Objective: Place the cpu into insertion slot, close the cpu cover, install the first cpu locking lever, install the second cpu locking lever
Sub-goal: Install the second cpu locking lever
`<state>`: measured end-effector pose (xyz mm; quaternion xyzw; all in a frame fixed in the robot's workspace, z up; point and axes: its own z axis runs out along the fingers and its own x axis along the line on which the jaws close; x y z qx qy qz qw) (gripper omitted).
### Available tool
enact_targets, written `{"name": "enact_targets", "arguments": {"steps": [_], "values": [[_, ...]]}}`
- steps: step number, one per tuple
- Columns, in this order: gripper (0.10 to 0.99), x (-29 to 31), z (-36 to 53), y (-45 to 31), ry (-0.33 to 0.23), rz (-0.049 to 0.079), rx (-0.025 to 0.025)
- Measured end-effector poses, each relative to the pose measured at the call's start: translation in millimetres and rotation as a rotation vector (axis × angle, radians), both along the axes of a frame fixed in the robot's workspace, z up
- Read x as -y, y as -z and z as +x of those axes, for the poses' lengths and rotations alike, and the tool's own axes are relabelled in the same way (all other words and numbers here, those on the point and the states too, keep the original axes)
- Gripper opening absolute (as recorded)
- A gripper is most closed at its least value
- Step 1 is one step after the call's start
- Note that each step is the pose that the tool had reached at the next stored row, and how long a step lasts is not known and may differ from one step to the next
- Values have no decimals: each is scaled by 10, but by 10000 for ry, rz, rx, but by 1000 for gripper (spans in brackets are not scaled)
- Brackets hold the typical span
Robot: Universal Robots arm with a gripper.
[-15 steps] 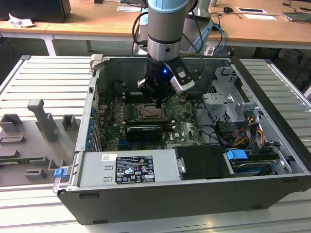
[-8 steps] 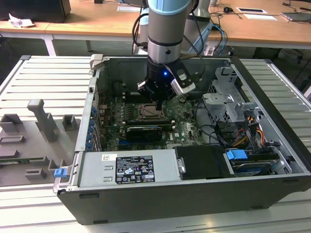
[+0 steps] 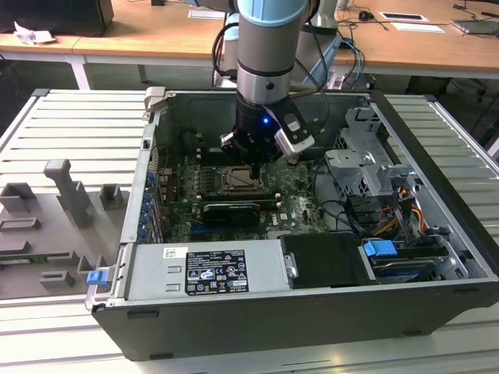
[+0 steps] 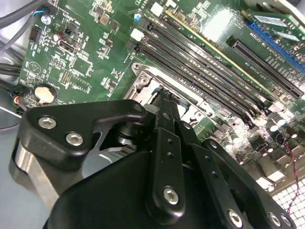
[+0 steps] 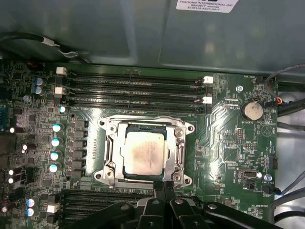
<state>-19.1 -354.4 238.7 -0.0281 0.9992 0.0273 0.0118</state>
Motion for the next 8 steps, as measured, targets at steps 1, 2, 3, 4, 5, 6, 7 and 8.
{"name": "enact_targets", "arguments": {"steps": [1,2,3,4,5,6,7,8], "values": [[106,7,0,0,0,0,0],[106,15,0,0,0,-1,-1],[106,36,0,0,0,0,-2],[106,59,0,1,1,3,-15],[106,80,0,3,0,14,-18],[106,138,0,7,-1,63,-19],[106,152,-11,9,3,95,-18],[106,156,-37,10,1,126,-18]]}}
